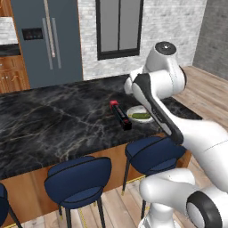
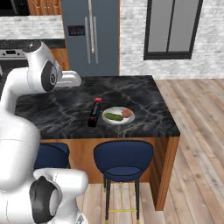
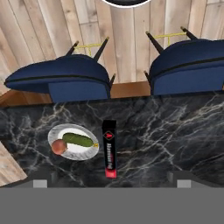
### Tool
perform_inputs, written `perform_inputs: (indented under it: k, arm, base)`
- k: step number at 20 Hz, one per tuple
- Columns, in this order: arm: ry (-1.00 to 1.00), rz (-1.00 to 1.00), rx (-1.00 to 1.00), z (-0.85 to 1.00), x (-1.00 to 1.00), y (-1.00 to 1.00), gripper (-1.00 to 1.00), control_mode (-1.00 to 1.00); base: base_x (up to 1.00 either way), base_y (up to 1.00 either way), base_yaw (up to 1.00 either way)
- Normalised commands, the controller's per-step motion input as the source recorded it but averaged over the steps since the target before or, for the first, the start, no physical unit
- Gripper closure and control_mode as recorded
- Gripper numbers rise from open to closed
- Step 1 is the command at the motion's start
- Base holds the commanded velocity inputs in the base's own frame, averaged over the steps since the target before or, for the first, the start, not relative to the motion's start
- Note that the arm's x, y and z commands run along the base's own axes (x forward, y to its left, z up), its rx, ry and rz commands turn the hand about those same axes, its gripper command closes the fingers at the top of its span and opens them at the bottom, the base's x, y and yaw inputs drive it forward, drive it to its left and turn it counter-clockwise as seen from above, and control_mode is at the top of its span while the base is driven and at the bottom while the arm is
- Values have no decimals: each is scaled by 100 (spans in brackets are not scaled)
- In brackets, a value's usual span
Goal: Retrieve the tupperware and aluminum foil from the cabinet and place them on the dining counter near the plate with cucumber and onion to prepare for storing leftovers.
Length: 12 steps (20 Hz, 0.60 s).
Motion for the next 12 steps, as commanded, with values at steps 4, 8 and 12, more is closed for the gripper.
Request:
perform_inputs:
  k: [4, 8, 12]
  arm:
    - [-9, 0, 2, 35, -75, 1, -100, -100]
    - [-1, 0, 1, 3, -21, 1, -100, -100]
    - [0, 0, 0, 0, 0, 0, -100, -100]
  base:
    - [0, 0, 0]
    - [0, 0, 0]
    - [0, 0, 0]
